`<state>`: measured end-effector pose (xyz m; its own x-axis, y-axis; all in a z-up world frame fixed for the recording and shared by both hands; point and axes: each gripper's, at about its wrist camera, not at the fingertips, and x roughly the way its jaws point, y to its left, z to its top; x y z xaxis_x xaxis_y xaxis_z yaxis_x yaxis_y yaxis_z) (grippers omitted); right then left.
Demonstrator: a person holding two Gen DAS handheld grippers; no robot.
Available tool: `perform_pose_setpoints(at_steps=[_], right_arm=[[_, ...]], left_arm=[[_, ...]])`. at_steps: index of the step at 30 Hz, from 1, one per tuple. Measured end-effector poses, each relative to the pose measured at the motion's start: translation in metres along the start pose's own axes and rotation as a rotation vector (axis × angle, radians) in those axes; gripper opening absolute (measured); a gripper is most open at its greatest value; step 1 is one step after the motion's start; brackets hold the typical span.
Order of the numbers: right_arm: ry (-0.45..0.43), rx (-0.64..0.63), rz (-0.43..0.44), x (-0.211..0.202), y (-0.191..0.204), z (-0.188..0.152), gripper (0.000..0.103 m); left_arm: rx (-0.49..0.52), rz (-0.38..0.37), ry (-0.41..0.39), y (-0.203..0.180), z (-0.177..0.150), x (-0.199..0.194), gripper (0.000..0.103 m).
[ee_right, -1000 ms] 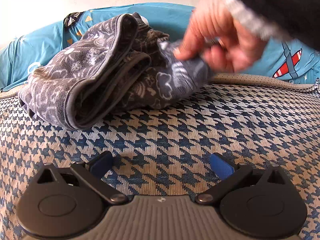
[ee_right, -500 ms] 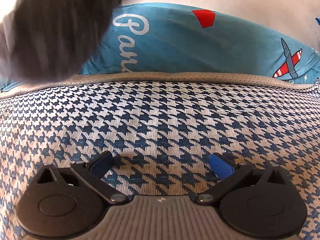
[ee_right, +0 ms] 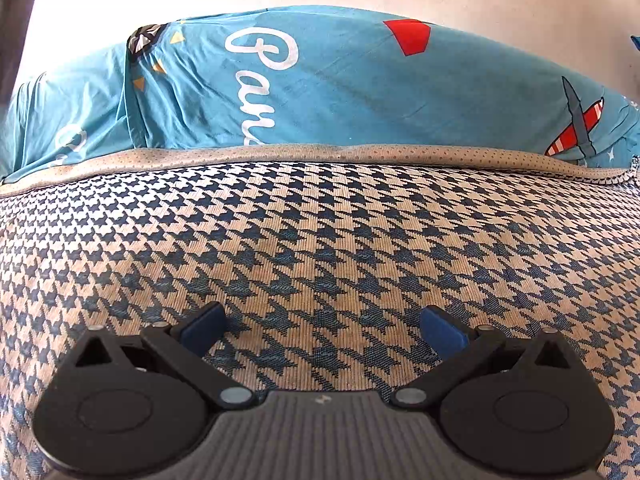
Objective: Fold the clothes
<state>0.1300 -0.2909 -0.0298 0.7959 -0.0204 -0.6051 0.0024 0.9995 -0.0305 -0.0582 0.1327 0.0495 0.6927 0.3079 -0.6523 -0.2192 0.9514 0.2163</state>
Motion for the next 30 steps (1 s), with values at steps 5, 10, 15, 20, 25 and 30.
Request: perform_pose_setpoints(at_steps=[5,10,15,20,25,30], right_arm=[[0.000,-0.001,-0.001,0.000,0.000,0.001,0.103],[0.000,-0.001,0.000,0.000,0.000,0.001,0.103],[0.000,-0.001,0.000,0.000,0.000,0.001,0.103],[0.000,-0.001,0.000,0.000,0.000,0.000,0.103],[0.000,-0.001,0.000,0.000,0.000,0.000,0.103],[0.000,-0.002,0.000,0.000,0.000,0.001,0.103]], left_arm=[[-0.041,0.015,-0.005,0.016,-0.004,-0.005,0.103],[-0.042,0.049,0.001,0.019,-0.007,-0.004,0.103],[-0.033,0.049,0.005,0.019,-0.010,-0.003,0.103],[-0.034,0.025,0.010,0.018,-0.009,0.000,0.103],[-0.034,-0.006,0.031,0.013,-0.008,0.005,0.103],[-0.046,-0.066,0.077,0.005,-0.009,0.012,0.103]])
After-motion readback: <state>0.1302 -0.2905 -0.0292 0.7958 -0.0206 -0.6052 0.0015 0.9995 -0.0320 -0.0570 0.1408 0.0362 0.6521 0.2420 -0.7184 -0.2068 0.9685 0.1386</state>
